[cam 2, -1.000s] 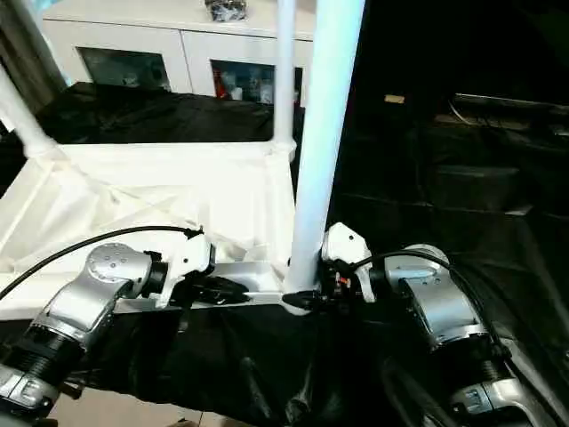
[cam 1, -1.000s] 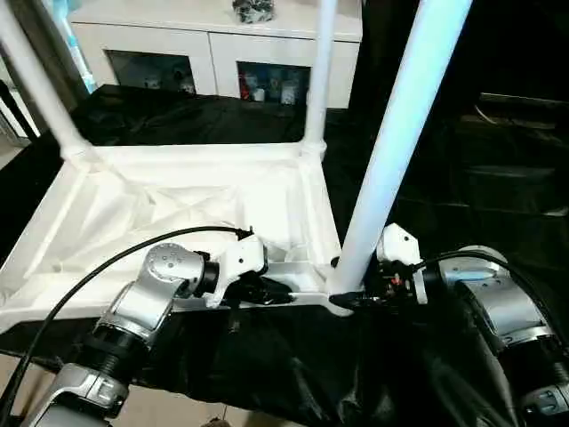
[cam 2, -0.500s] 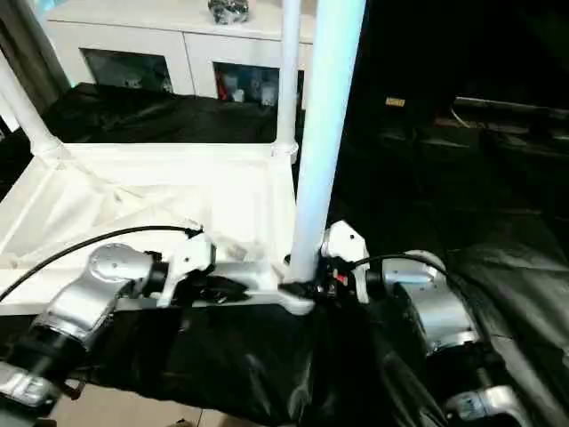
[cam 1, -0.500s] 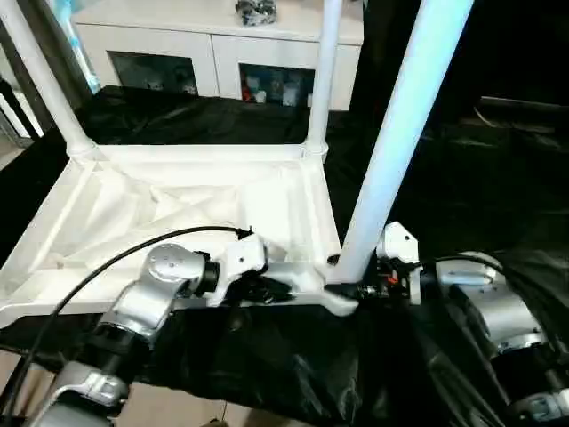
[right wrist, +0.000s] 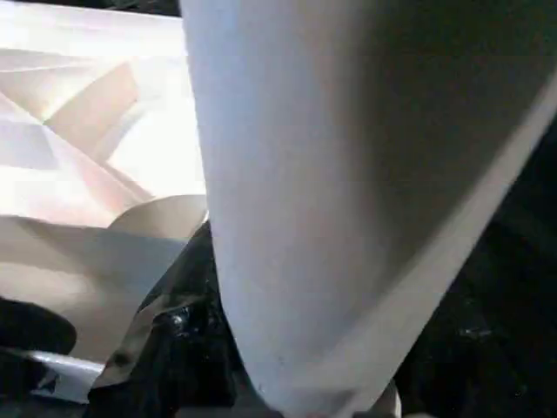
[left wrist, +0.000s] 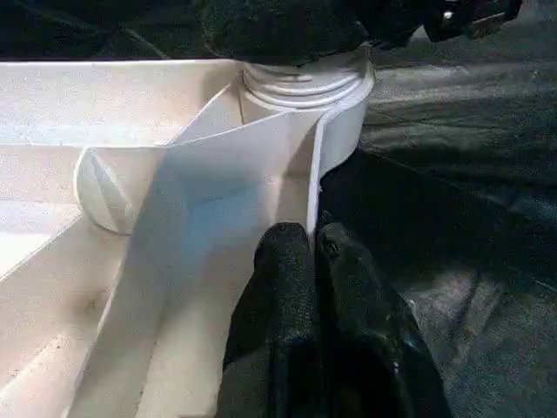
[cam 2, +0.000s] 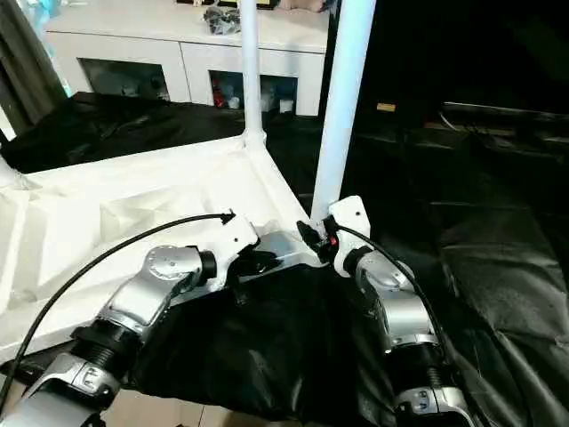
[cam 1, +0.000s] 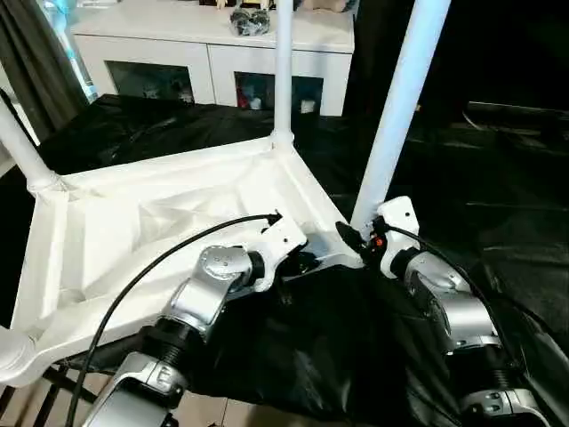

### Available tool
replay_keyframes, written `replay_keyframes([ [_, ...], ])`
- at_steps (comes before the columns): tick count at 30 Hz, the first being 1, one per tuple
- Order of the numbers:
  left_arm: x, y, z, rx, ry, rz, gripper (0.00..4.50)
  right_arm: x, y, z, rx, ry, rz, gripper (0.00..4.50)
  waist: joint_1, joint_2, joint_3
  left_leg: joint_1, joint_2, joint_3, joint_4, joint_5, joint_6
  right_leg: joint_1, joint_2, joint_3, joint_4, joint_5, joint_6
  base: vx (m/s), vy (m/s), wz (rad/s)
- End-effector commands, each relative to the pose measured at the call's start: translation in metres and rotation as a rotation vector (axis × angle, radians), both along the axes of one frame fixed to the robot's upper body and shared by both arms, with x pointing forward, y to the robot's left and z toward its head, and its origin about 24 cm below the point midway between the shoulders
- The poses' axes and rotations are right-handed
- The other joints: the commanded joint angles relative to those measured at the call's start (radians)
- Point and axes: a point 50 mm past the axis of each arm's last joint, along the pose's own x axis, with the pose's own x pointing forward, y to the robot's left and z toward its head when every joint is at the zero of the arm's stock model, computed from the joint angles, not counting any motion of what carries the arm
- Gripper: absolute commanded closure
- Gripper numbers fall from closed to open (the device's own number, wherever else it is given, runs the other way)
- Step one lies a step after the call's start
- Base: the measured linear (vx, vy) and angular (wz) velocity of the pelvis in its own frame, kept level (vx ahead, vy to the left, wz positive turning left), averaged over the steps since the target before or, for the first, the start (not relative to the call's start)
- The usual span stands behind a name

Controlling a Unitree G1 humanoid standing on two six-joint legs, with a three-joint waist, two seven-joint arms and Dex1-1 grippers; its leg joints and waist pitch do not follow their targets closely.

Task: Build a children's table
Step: Rotate leg to tighten

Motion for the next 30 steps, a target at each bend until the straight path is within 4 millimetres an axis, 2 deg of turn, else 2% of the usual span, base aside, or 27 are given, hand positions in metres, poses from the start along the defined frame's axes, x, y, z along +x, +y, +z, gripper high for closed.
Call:
replay_keyframes([
  [1,0.005,-0.023,0.011,-0.023,-0.071,0.01,4.5,-0.016,0.052,-0.015,0.029,0.069,0.21,2.55,0.0,-0.009,-0.033,0.001,0.056,-0.03,-0.085,-0.221,0.032,0.024,-0.069,0.045,-0.093,-0.261,-0.187,0.0,0.0,0.0],
  [2,0.003,-0.018,0.01,-0.017,-0.068,-0.014,4.5,-0.015,0.043,-0.014,0.045,0.074,0.202,2.2,0.0,-0.008,-0.033,0.0,0.057,-0.03,-0.085,-0.216,0.034,0.025,-0.069,0.045,-0.091,-0.247,-0.192,0.0,0.0,0.0],
  [4,0.002,-0.013,0.011,-0.023,-0.071,-0.034,4.5,-0.014,0.035,-0.013,0.059,0.08,0.198,1.85,0.0,-0.007,-0.033,0.0,0.058,-0.031,-0.086,-0.224,0.034,0.025,-0.069,0.045,-0.09,-0.248,-0.195,0.0,0.0,0.0],
  [5,0.001,-0.01,0.011,-0.028,-0.069,-0.047,4.5,-0.014,0.03,-0.012,0.056,0.082,0.21,1.85,-0.002,-0.013,-0.033,-0.001,0.058,-0.03,-0.086,-0.225,0.036,0.027,-0.068,0.044,-0.09,-0.247,-0.195,0.0,0.0,0.0],
  [6,0.0,-0.006,0.011,-0.033,-0.067,-0.058,4.5,-0.014,0.025,-0.012,0.05,0.083,0.224,1.83,0.0,-0.009,-0.034,0.0,0.058,-0.031,-0.085,-0.223,0.039,0.028,-0.07,0.044,-0.088,-0.238,-0.2,0.0,0.0,0.0],
  [9,-0.002,0.007,0.011,-0.027,-0.059,-0.097,4.5,-0.017,0.012,-0.009,0.005,0.08,0.317,1.51,0.0,-0.011,-0.034,-0.003,0.058,-0.03,-0.084,-0.203,0.051,0.031,-0.069,0.043,-0.085,-0.196,-0.211,0.0,0.0,0.0],
  [12,-0.003,0.019,0.011,-0.017,-0.052,-0.129,4.5,-0.021,0.002,-0.004,-0.035,0.078,0.43,1.51,0.002,-0.01,-0.036,-0.004,0.06,-0.028,-0.08,-0.175,0.074,0.031,-0.071,0.043,-0.08,-0.155,-0.229,0.0,0.0,0.0],
  [13,-0.003,0.023,0.012,-0.013,-0.05,-0.14,4.5,-0.023,-0.002,-0.003,-0.048,0.081,0.467,1.51,0.002,-0.012,-0.038,-0.004,0.06,-0.027,-0.078,-0.163,0.078,0.034,-0.071,0.043,-0.078,-0.138,-0.232,0.0,0.0,0.0],
  [14,-0.003,0.027,0.012,-0.007,-0.046,-0.156,4.5,-0.025,-0.006,-0.001,-0.056,0.089,0.515,1.51,0.002,-0.013,-0.039,-0.007,0.06,-0.027,-0.076,-0.138,0.086,0.036,-0.071,0.042,-0.072,-0.098,-0.244,0.0,0.0,0.0],
  [15,-0.004,0.032,0.013,-0.002,-0.037,-0.183,4.5,-0.027,-0.01,0.001,-0.066,0.097,0.574,1.51,0.003,-0.011,-0.04,-0.005,0.061,-0.026,-0.075,-0.127,0.096,0.035,-0.069,0.041,-0.068,-0.059,-0.262,0.0,0.0,0.0],
  [18,-0.005,0.037,0.013,0.001,-0.024,-0.212,4.5,-0.029,-0.013,0.002,-0.073,0.108,0.63,1.51,0.004,-0.013,-0.041,-0.004,0.061,-0.025,-0.073,-0.123,0.109,0.037,-0.071,0.041,-0.065,-0.039,-0.277,0.0,0.0,0.0],
  [22,-0.008,0.049,0.014,0.021,0.006,-0.278,4.5,-0.034,-0.02,0.004,-0.105,0.139,0.758,1.51,0.007,-0.011,-0.04,-0.004,0.064,-0.023,-0.072,-0.118,0.116,0.036,-0.07,0.039,-0.063,-0.029,-0.289,0.0,0.0,0.0],
  [29,-0.006,0.058,0.015,0.049,0.035,-0.327,4.5,-0.035,-0.022,0.004,-0.1,0.195,0.837,2.03,0.015,-0.013,-0.04,-0.002,0.066,-0.021,-0.07,-0.109,0.109,0.037,-0.07,0.038,-0.057,-0.014,-0.305,0.0,0.0,0.0],
  [30,-0.005,0.058,0.016,0.05,0.036,-0.328,4.5,-0.035,-0.022,0.003,-0.098,0.197,0.841,2.23,0.016,-0.013,-0.04,-0.001,0.065,-0.02,-0.07,-0.111,0.108,0.036,-0.069,0.038,-0.058,-0.019,-0.306,0.0,0.0,0.0],
])
